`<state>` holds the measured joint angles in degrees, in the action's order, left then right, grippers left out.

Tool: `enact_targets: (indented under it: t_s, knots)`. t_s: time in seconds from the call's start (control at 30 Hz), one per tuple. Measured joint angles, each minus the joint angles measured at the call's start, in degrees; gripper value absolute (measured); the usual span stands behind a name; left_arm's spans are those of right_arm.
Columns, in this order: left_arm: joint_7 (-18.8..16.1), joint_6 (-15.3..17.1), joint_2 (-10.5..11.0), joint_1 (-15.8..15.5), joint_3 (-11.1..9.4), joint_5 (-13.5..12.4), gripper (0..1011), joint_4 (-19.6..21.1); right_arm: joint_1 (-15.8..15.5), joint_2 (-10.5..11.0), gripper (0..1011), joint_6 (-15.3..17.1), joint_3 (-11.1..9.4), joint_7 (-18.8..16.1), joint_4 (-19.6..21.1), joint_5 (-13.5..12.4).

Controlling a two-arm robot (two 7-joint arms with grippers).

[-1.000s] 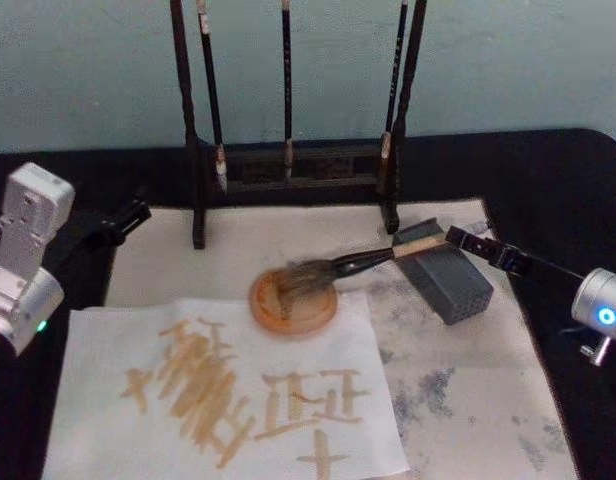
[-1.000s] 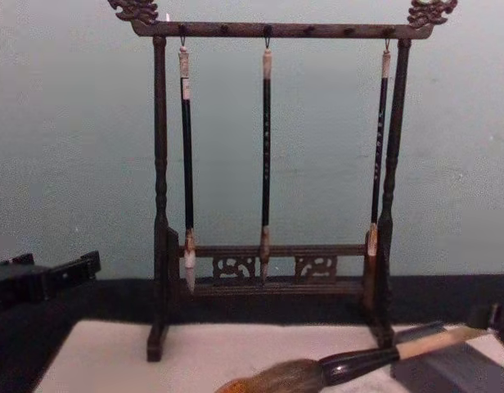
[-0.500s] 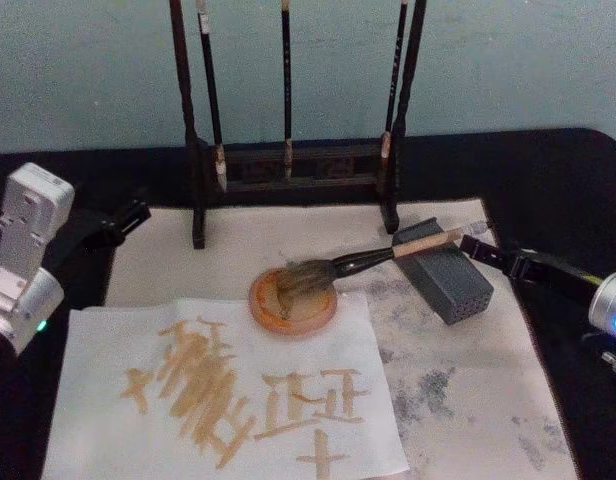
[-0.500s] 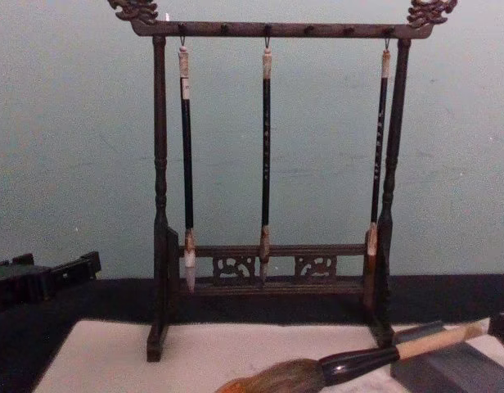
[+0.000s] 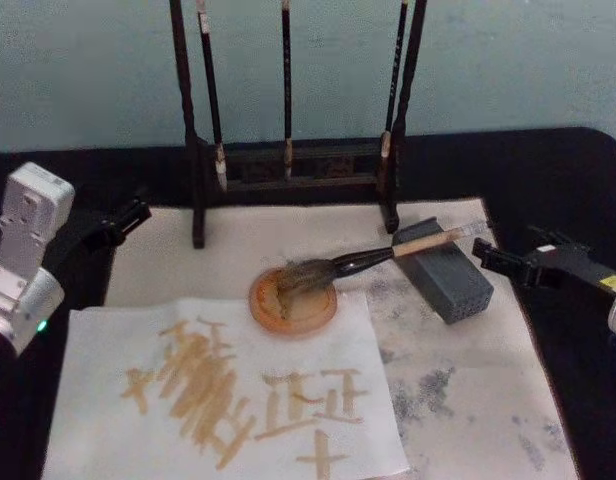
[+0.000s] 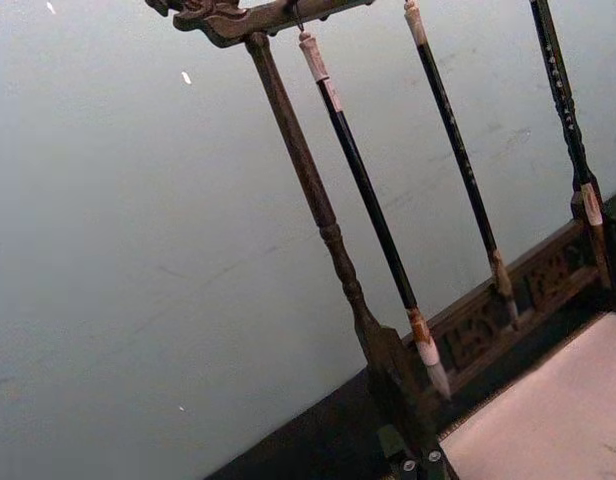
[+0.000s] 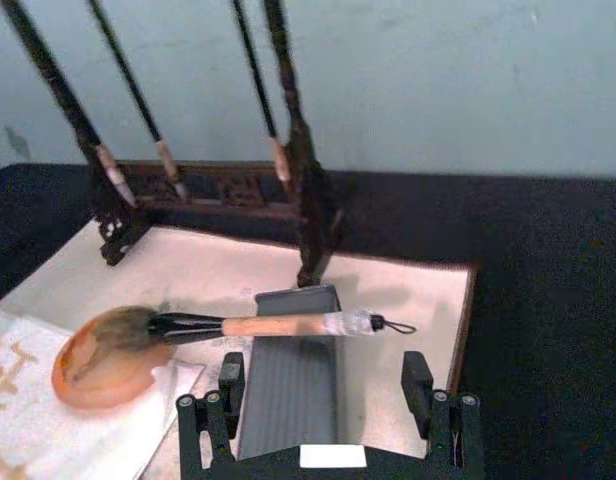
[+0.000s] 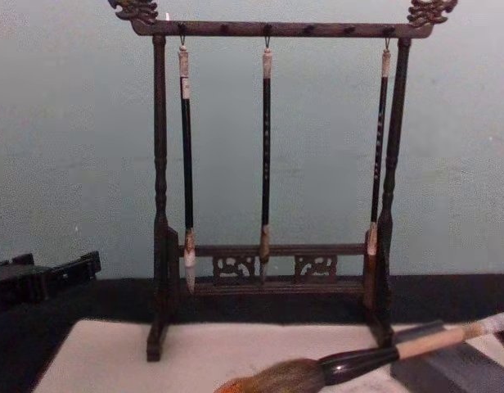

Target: Pick up the brush from the inkstone, write on the paper, then place the brush back to its original position.

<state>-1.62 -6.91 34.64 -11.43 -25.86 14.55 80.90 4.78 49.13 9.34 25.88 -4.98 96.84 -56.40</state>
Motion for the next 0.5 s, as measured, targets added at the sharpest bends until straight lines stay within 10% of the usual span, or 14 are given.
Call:
enact_targets:
  t_s: [0.5]
  knots:
    - [0.00,0.00,0.00,0.00,0.00,0.00,1000,0.00,-6.88,4.29,1008,-6.48,0.11,4.28,11.44,14.57]
